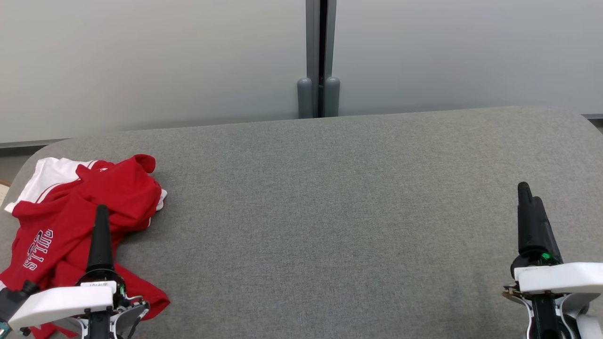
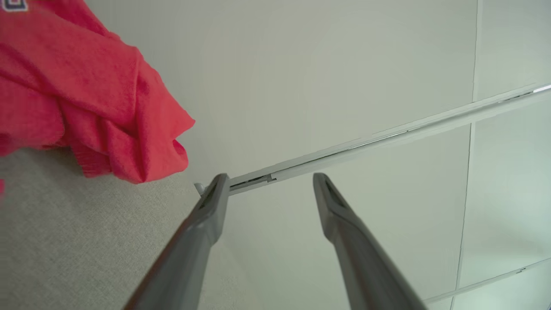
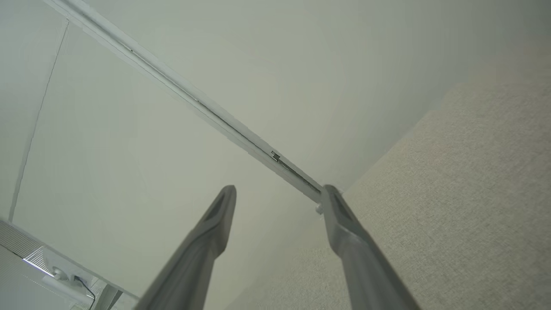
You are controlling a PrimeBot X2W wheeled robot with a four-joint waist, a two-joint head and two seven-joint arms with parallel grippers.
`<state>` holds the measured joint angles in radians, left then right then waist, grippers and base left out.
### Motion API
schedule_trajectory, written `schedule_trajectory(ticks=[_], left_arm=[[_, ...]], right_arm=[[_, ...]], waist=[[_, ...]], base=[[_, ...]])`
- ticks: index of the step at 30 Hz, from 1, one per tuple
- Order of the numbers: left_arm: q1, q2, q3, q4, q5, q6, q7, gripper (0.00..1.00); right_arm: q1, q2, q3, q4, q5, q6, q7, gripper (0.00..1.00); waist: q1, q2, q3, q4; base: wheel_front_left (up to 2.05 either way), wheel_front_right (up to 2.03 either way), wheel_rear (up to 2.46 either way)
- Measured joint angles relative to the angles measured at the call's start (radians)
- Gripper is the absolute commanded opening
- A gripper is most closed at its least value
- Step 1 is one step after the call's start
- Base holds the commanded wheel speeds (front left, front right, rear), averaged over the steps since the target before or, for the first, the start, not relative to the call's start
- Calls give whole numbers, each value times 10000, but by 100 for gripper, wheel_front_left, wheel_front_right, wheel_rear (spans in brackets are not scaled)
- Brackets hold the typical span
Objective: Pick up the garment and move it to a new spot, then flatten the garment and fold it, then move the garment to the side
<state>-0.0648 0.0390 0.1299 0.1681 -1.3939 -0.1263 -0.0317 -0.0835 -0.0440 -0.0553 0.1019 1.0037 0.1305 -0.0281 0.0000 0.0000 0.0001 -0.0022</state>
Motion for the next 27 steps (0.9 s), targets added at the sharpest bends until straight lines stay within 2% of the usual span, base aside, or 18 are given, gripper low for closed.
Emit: schedule_trajectory(ticks=[7,15,20,27], left_arm=[[8,17,-286,-385,1661,0,-244,100],[118,31,-704,-989,3839,21,-518,100],[174,33,-1248,-1216,5359,188,-688,100],[261,42,-1910,-1206,6947,410,-895,100]], right_arm=[[-4,-130,548,-324,-2086,0,-251,100],[11,-115,734,-520,-3384,0,-525,100],[25,-125,966,-495,-4433,0,-696,100],[81,-127,1147,-472,-5497,0,-890,100]], waist=[[0,0,12,12],[0,0,37,10],[0,0,26,2],[0,0,10,-17]], base=[[0,0,0],[0,0,0],[0,0,0],[0,0,0]])
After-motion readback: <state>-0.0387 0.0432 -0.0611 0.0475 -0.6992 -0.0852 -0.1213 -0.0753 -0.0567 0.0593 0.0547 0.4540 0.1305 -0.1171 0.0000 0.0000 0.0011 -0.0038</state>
